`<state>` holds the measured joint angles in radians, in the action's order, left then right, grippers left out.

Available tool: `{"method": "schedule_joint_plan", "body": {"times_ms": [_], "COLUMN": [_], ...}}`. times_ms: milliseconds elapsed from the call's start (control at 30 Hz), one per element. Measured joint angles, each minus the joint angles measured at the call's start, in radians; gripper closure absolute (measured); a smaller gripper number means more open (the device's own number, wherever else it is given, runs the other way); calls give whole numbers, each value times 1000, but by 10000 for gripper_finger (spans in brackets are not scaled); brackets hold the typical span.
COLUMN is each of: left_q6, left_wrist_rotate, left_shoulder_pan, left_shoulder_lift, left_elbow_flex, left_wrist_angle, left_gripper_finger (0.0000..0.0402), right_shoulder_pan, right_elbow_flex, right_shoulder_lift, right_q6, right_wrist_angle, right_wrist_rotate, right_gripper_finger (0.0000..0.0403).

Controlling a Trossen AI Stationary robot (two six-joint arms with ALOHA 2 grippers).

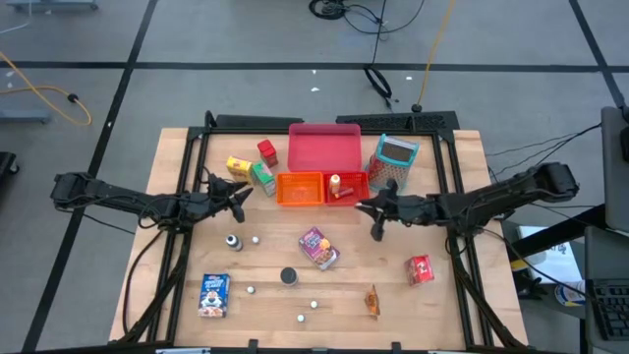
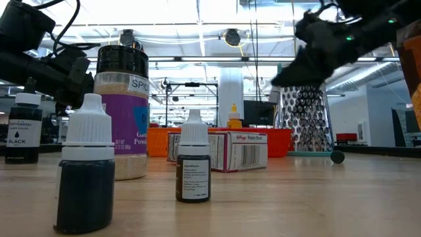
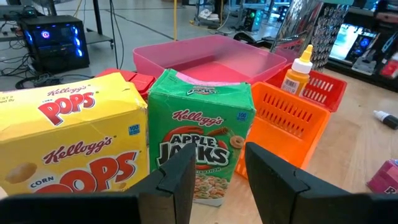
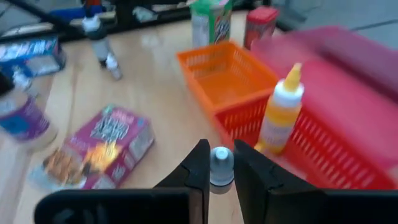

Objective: Pick & Place Kitchen Items
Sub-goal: Put the red food coloring bottle into the red bin, then put the top green food coloring bottle into the red bin

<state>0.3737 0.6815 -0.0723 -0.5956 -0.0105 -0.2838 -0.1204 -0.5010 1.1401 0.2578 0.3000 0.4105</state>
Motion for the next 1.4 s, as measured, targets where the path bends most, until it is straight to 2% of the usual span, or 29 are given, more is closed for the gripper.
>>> {"method": "schedule_joint_plan", "body": {"times_ms": [367, 767, 1033, 1233, 1400], "left_q6": [0, 0, 0, 0, 0], "left_wrist_rotate": [0, 0, 0, 0, 1], "left_shoulder_pan": [0, 0, 0, 0, 0], "left_shoulder_lift": [0, 0, 0, 0, 0], "left_elbow_flex": [0, 0, 0, 0, 0], "left_wrist_angle": [-4, -5, -5, -5, -5], "left_gripper_finger": [261, 261, 261, 261, 261], "right_shoulder_pan": [142, 204, 216, 210, 164], "right_elbow_flex": [-13, -12, -14, -13, -11], "right_shoulder_lift": [178, 306, 316, 307, 250], "right_q6": [-38, -42, -42, -39, -61], "right_wrist_angle": [147, 262, 279, 272, 213], "right_wrist_rotate": [35, 33, 30, 30, 32], "right_gripper_finger": [365, 363, 298, 302, 317]}}
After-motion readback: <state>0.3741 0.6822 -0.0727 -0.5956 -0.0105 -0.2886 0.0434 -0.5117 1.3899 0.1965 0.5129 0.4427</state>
